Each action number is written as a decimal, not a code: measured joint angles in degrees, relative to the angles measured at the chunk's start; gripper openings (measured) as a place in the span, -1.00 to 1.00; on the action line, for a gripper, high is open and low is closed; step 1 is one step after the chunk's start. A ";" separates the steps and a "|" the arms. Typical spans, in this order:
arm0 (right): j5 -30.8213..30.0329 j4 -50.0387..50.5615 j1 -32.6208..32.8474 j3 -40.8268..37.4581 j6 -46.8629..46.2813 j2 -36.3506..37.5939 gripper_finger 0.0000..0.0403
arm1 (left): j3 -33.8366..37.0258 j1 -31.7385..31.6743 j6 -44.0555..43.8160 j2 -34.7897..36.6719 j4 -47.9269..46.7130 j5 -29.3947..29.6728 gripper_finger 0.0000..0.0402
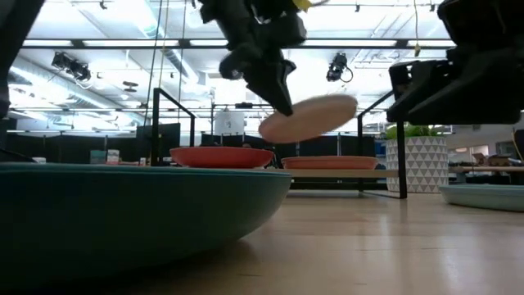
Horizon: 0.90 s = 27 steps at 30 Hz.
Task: Place and stack plates onto a shelf
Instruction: Stack the gray plate on top of the brown plate on the shelf
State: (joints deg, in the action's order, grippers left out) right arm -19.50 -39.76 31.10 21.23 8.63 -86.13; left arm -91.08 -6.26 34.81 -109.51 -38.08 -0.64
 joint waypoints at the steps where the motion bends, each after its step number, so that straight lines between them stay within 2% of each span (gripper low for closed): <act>1: -0.14 0.45 0.41 -0.01 -0.47 0.00 -0.40 | -1.55 -0.38 0.73 -1.20 -2.28 -0.43 -0.92; 4: -0.82 0.94 1.34 -0.02 -1.90 0.02 -0.40 | -5.72 -1.34 2.89 -4.63 -7.07 -1.05 -0.92; 11: -3.51 1.15 2.90 -0.02 -5.54 0.02 -0.40 | -10.12 -2.63 9.14 -8.03 -8.47 -2.36 -0.93; 18: -6.07 1.00 4.43 -0.02 -7.58 0.02 -0.40 | -10.39 -4.31 10.86 -8.05 -6.69 -7.23 -0.93; 27: -8.12 0.89 5.90 -0.02 -10.89 0.02 -0.40 | -10.40 -4.95 15.57 -9.27 -1.88 -7.34 -0.94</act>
State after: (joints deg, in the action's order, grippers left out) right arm -27.62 -38.87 37.00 21.21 -2.27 -86.11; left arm -101.48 -11.21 50.38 -118.78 -39.96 -7.98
